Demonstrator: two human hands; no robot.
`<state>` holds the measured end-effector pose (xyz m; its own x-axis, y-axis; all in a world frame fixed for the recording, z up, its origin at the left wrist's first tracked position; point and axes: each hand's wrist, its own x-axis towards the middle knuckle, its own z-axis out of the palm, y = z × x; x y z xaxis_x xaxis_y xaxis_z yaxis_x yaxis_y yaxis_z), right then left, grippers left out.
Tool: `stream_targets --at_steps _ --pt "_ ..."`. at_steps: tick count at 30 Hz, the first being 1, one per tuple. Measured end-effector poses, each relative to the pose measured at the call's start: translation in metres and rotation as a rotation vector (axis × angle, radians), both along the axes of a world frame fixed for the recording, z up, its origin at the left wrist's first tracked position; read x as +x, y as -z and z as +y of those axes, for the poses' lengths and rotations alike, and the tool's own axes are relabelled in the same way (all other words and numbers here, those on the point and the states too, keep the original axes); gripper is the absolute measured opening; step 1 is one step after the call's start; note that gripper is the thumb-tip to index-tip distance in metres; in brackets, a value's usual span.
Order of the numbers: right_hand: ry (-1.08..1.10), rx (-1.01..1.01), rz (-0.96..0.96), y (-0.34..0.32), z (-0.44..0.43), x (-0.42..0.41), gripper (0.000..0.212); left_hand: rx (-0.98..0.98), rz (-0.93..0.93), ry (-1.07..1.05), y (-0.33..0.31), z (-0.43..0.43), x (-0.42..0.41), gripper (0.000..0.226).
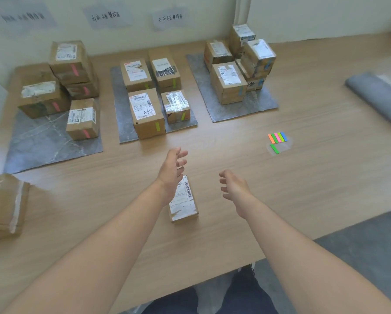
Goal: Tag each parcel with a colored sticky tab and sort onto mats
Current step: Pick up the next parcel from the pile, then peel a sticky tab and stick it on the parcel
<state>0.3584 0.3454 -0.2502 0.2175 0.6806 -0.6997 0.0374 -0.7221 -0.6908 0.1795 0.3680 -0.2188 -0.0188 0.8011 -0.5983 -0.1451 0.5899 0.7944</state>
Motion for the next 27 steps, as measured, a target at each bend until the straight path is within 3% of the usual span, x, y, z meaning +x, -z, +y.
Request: stream_targets --at_steps 3,10,23,27 --pt "0.038 0.024 0.008 0.0 0.012 0.025 0.047 -0.01 0.0 0.036 0.005 0.012 0.032 0.048" --pt "-0.042 0.059 -0.098 0.027 0.044 0.111 0.068 -0.057 0.005 0.044 0.028 0.043 0.122 0.049" --pt "-0.061 0.064 -0.134 0.065 0.149 0.267 0.063 -0.166 0.007 -0.002 0.053 0.126 0.288 0.062" --pt "-0.107 0.067 -0.164 0.083 0.175 0.3 0.054 -0.196 -0.022 -0.021 0.069 0.146 0.321 0.05"
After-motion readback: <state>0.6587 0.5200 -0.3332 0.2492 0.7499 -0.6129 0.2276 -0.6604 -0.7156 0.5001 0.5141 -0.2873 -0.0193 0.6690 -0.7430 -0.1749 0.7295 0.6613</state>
